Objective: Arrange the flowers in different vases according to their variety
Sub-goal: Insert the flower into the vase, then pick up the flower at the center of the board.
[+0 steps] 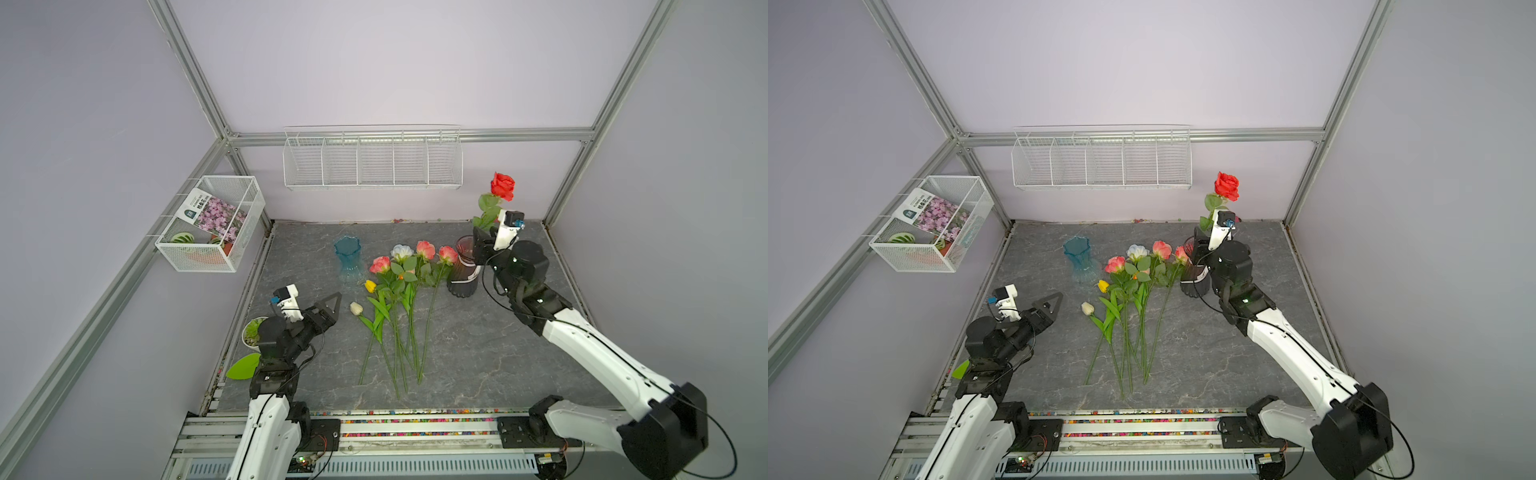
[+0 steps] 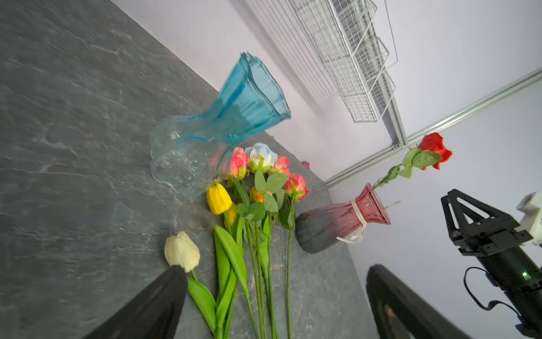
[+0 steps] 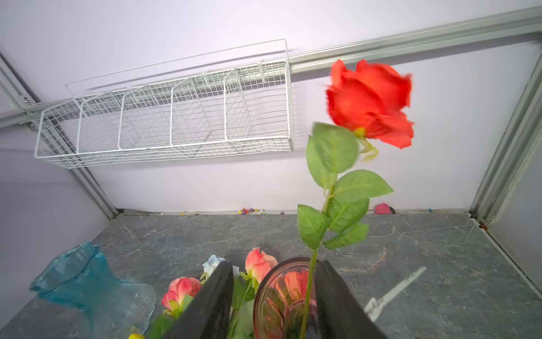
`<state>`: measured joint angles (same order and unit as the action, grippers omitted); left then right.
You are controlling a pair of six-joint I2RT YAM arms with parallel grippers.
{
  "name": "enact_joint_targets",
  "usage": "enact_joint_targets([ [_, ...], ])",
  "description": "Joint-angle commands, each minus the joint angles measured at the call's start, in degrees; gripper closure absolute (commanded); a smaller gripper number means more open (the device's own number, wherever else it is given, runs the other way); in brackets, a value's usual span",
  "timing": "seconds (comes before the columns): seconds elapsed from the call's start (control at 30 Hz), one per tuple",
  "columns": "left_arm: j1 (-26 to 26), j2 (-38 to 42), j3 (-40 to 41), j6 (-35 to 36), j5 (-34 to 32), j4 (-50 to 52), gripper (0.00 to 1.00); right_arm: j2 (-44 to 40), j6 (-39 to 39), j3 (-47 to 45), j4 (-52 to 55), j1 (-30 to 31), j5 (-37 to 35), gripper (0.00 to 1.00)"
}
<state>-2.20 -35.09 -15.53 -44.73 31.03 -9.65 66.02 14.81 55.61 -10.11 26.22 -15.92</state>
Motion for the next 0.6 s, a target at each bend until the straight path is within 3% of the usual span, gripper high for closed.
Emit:
enact_joint_targets([
  [0.0, -4.4, 1.0, -1.6, 0.1, 0.5, -3.0, 0.00, -4.8, 4.5, 0.1, 12.6, 0.0, 2.0, 0.42],
  [0.27, -9.4, -1.5, -2.7, 3.5, -3.4, -1.6, 0.00, -18.1, 8.9, -4.2, 28.7, 0.0, 8.0, 0.26],
  [0.57, -12.3, -6.2, -3.2, 6.1, -5.9, -2.6, 0.00, -23.7, 12.7, -8.8, 36.1, 0.1, 22.3, 0.21],
])
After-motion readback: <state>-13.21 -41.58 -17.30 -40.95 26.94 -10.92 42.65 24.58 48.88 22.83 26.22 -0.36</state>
